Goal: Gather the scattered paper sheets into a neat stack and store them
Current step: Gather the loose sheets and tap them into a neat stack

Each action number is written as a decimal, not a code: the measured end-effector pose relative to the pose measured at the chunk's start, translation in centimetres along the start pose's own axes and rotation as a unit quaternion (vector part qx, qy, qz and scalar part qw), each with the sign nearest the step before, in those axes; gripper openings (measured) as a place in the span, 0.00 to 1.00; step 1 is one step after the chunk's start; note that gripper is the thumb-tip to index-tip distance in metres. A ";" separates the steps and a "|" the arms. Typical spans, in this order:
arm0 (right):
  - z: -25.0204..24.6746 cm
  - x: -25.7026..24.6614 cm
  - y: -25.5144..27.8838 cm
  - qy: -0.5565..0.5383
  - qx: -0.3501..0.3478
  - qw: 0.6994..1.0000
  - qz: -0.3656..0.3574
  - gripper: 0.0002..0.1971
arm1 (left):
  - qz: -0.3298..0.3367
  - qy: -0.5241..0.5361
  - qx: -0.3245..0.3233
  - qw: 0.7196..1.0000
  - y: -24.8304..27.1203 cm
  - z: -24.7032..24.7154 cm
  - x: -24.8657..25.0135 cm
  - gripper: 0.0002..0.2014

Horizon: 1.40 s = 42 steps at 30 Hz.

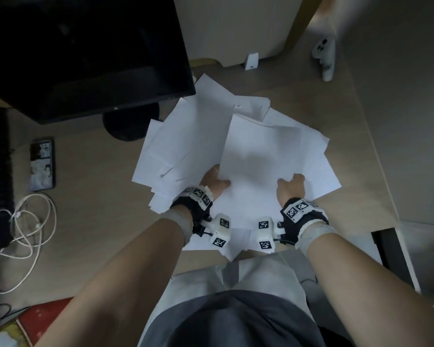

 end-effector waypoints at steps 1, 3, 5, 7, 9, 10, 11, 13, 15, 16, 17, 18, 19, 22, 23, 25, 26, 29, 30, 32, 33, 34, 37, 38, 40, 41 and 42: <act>-0.6 0.5 0.0 -0.009 0.004 1.000 0.013 0.27 | -0.001 -0.001 -0.014 1.000 -0.1 0.5 0.2 0.26; -1.5 1.7 0.1 0.005 -0.007 0.999 0.034 0.31 | -0.013 -0.019 -0.043 0.999 -0.3 1.4 0.0 0.31; -1.9 2.7 0.7 0.047 -0.033 0.997 0.055 0.36 | -0.024 -0.033 -0.053 0.998 -0.3 1.6 -0.3 0.33; -1.4 3.4 1.5 0.078 -0.060 0.993 0.060 0.39 | -0.028 -0.057 -0.046 0.997 0.1 0.8 -0.6 0.31; 0.0 3.6 2.5 0.085 -0.076 0.992 0.048 0.38 | -0.028 -0.139 -0.012 0.990 0.5 -1.1 -1.2 0.29; 1.0 3.7 2.9 0.087 -0.079 0.992 0.042 0.38 | -0.030 -0.182 0.009 0.983 0.6 -2.2 -1.6 0.27; 1.9 3.8 3.3 0.091 -0.078 0.992 0.042 0.37 | -0.040 -0.206 0.024 0.977 0.7 -3.1 -2.3 0.26; 3.5 4.0 3.9 0.095 -0.067 0.992 0.052 0.38 | -0.063 -0.211 0.030 0.975 1.1 -4.2 -3.6 0.27; 4.8 4.4 4.1 0.075 -0.072 0.992 0.074 0.43 | -0.050 -0.195 0.027 0.979 1.3 -4.7 -4.0 0.27; 5.2 4.5 4.0 0.058 -0.079 0.992 0.080 0.45 | -0.044 -0.182 0.020 0.982 1.3 -4.7 -3.9 0.27; 5.6 4.6 4.0 0.043 -0.089 0.992 0.081 0.46 | -0.040 -0.166 0.014 0.985 1.4 -4.5 -3.9 0.28; 5.8 4.7 3.9 0.033 -0.099 0.991 0.079 0.47 | -0.039 -0.153 0.006 0.987 1.5 -4.4 -3.8 0.30; 5.6 4.8 4.0 0.021 -0.105 0.991 0.080 0.47 | -0.036 -0.140 0.001 0.990 1.6 -4.2 -3.8 0.32; 5.1 5.1 3.5 0.010 -0.100 0.992 0.073 0.46 | -0.020 -0.077 0.005 0.997 1.7 -3.7 -3.4 0.30; 5.0 5.2 3.6 0.014 -0.094 0.993 0.068 0.44 | -0.015 -0.054 0.011 0.998 1.8 -3.6 -3.4 0.28; 4.5 5.1 4.0 0.012 -0.092 0.994 0.062 0.39 | -0.009 -0.026 0.022 0.999 2.0 -3.6 -3.2 0.26; 4.3 5.0 4.1 0.010 -0.092 0.994 0.060 0.38 | -0.004 -0.018 0.025 1.000 2.1 -3.6 -2.9 0.25; 3.1 4.6 5.0 0.016 -0.092 0.995 0.041 0.38 | 0.013 0.005 0.031 0.999 2.7 -3.5 -2.4 0.22; 2.5 4.8 5.0 0.014 -0.085 0.995 0.042 0.39 | 0.020 0.009 0.029 0.999 2.9 -3.3 -2.1 0.21; 1.1 5.5 5.0 0.033 -0.068 0.996 0.053 0.39 | 0.038 0.004 0.017 0.999 3.4 -2.5 -1.2 0.20; 0.6 6.3 5.0 0.044 -0.078 0.994 0.069 0.37 | 0.045 0.004 0.002 0.999 3.7 -1.8 -0.8 0.21; 0.3 7.1 4.6 0.061 -0.093 0.990 0.081 0.33 | 0.049 0.008 -0.015 0.999 3.9 -1.1 -0.5 0.21; -1.2 9.6 4.5 0.045 -0.078 0.990 0.104 0.28 | 0.049 0.004 -0.063 0.997 4.8 1.4 -0.3 0.25; -1.4 10.3 4.5 0.029 -0.076 0.990 0.116 0.27 | 0.047 -0.003 -0.073 0.996 5.1 2.1 -0.4 0.26; -1.0 11.4 4.4 0.038 -0.084 0.987 0.129 0.26 | 0.044 0.001 -0.078 0.996 5.5 2.7 -1.1 0.24; -0.8 11.4 4.7 0.049 -0.090 0.987 0.122 0.26 | 0.035 0.004 -0.074 0.997 5.9 2.6 -1.4 0.24; -0.4 11.4 4.6 0.051 -0.091 0.987 0.118 0.26 | 0.028 0.007 -0.066 0.997 6.0 2.4 -1.9 0.25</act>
Point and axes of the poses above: each hand's wrist, its own y-axis away from the middle knuckle, its own z-axis out of the palm, x = y × z, the point moved 7 cm from there along -y, towards the middle knuckle, and after that the axes turned 10 degrees about z, right-handed, at the moved point
